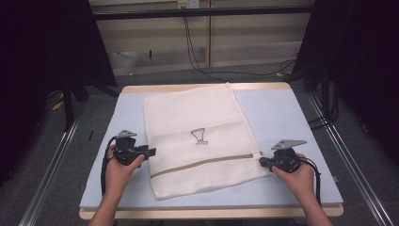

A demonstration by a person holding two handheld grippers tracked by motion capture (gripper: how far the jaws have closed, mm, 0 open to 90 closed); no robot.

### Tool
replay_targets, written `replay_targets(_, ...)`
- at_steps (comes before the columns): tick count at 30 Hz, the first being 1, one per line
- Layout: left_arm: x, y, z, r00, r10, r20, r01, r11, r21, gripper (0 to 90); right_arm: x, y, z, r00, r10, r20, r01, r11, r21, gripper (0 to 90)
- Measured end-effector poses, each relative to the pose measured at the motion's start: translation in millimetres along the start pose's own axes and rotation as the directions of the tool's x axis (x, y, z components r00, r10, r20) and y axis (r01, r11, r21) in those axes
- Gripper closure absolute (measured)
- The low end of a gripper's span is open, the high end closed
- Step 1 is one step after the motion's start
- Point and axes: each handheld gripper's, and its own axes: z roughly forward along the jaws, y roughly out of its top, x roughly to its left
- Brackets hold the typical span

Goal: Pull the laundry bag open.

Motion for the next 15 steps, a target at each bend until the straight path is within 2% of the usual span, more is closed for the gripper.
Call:
replay_targets(1,-4.4,1.6,2.0,0.9995,0.018,0.025,-0.018,0.9998,0.003,57.0,4.5,-1.4,-1.1,0.9999,0.003,-0.011,-0.003,1.000,0.003,88.1)
replay_targets(3,-7.8,2.5,3.3,0.9992,0.020,0.035,-0.020,0.9998,-0.002,56.2,8.9,-2.9,-2.5,0.9997,0.003,-0.023,-0.003,1.000,0.008,88.2)
replay_targets(5,-13.9,4.6,6.8,0.9980,0.039,0.049,-0.039,0.9992,0.006,55.6,16.7,-6.2,-4.7,0.9987,0.016,-0.049,-0.015,1.000,0.014,88.2)
replay_targets(9,-13.6,5.1,11.6,0.9979,0.057,0.032,-0.058,0.9981,0.023,53.2,28.9,-10.6,-9.6,0.9947,0.020,-0.100,-0.017,0.999,0.039,88.1)
replay_targets(10,-12.1,4.7,12.2,0.9987,0.048,0.019,-0.049,0.9987,0.017,52.8,33.0,-11.8,-12.4,0.9877,0.027,-0.154,-0.019,0.998,0.053,87.4)
replay_targets(11,-9.3,4.8,11.6,0.9986,0.050,0.017,-0.051,0.9983,0.029,52.8,33.0,-11.8,-12.4,0.9877,0.027,-0.154,-0.019,0.998,0.053,87.4)
replay_targets(12,-8.4,4.5,12.0,0.9994,0.033,0.010,-0.033,0.9992,0.024,52.8,34.4,-12.2,-14.3,0.9858,0.029,-0.165,-0.022,0.999,0.043,86.6)
replay_targets(13,-5.5,4.4,11.8,0.9993,0.036,0.013,-0.036,0.9988,0.033,52.8,34.1,-10.6,-20.0,0.9878,0.032,-0.152,-0.034,0.999,-0.006,81.3)
replay_targets(14,-5.5,4.4,11.8,0.9993,0.036,0.013,-0.036,0.9988,0.033,52.8,34.1,-10.6,-20.0,0.9878,0.032,-0.152,-0.034,0.999,-0.006,81.3)
replay_targets(15,-6.9,3.7,12.7,0.9995,0.029,0.015,-0.030,0.9992,0.027,52.7,29.5,-7.7,-22.5,0.9919,0.047,-0.118,-0.056,0.996,-0.075,74.4)
